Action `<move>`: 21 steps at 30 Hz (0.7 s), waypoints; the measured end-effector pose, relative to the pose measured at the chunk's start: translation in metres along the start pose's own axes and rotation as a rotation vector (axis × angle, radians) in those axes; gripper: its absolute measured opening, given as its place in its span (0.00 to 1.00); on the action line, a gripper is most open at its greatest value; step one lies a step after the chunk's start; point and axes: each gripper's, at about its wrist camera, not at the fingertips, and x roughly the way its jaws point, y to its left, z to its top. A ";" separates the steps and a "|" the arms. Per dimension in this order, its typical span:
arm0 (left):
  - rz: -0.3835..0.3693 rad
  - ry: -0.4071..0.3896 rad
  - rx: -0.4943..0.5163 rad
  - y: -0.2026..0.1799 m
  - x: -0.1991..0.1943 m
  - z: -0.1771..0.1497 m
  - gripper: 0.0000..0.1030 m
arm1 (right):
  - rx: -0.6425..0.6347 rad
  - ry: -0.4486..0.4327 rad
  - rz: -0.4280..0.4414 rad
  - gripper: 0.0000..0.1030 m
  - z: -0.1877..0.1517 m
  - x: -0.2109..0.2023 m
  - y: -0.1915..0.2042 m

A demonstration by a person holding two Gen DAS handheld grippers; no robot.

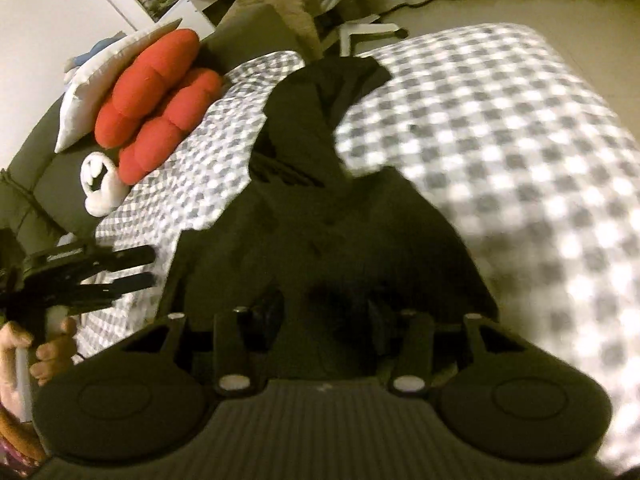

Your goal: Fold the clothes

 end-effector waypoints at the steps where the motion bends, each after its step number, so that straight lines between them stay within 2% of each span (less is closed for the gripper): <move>1: -0.008 0.011 -0.018 -0.002 0.007 0.006 0.54 | 0.001 0.000 0.005 0.47 0.006 0.006 0.003; 3: -0.020 0.029 -0.045 -0.005 0.021 0.014 0.54 | 0.003 -0.001 0.015 0.47 0.017 0.018 0.008; 11: -0.031 0.052 -0.053 -0.014 0.061 0.025 0.53 | -0.049 -0.027 0.032 0.47 0.048 0.049 0.024; 18: -0.040 0.021 0.031 -0.024 0.070 0.032 0.50 | -0.055 -0.004 0.081 0.47 0.059 0.084 0.021; 19: -0.038 0.017 0.041 -0.026 0.072 0.033 0.50 | -0.051 -0.001 0.080 0.45 0.060 0.088 0.019; 21: -0.034 0.009 0.060 -0.029 0.075 0.034 0.50 | -0.049 0.002 0.074 0.32 0.062 0.095 0.018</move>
